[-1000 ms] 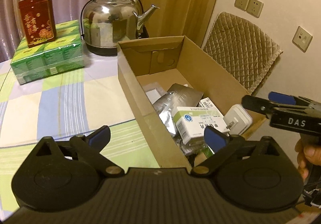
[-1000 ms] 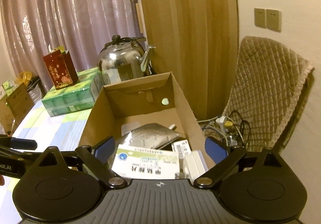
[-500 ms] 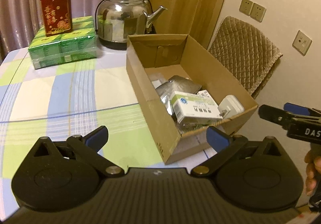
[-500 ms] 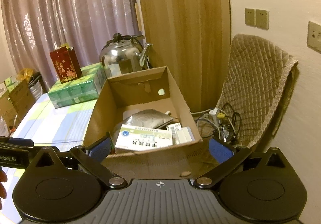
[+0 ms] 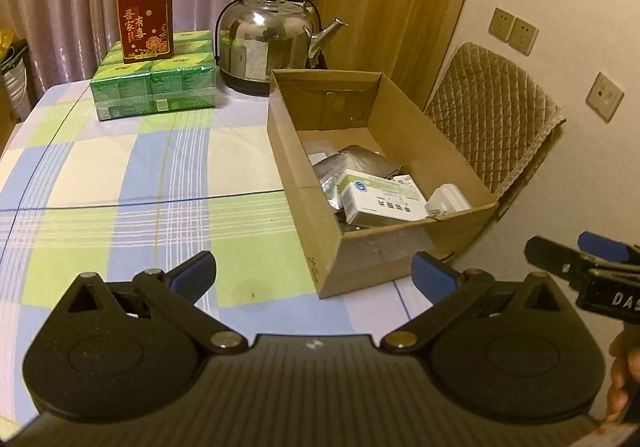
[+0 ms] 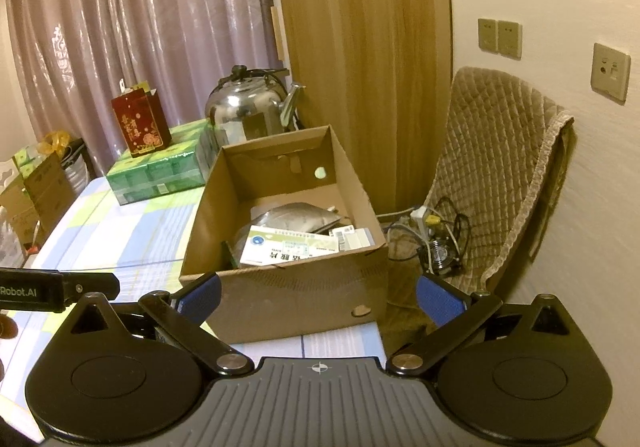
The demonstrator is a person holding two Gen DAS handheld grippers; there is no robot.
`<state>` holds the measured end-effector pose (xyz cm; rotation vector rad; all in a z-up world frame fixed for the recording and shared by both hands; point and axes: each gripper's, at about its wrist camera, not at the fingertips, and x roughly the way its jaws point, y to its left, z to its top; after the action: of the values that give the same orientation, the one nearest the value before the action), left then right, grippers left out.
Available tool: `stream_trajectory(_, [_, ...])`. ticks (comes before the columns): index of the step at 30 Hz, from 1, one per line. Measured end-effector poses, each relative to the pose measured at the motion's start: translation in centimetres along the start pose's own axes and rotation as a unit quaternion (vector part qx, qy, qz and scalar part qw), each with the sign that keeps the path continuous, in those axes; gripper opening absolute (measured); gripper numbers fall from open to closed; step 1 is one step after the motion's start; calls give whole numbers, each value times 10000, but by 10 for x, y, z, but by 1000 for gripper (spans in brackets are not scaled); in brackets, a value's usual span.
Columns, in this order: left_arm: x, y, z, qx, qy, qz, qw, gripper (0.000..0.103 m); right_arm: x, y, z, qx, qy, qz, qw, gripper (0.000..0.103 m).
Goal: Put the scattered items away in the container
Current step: 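Withdraw both open tools away from the cardboard box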
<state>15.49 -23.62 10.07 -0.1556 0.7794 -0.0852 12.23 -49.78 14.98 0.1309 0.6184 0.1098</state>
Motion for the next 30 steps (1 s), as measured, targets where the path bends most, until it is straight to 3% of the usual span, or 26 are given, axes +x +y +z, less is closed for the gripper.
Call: stream_trajectory(30, [-21, -9, -26, -51, 41, 86, 9999, 102, -19, 14, -13, -106, 229, 9, 9997, 101])
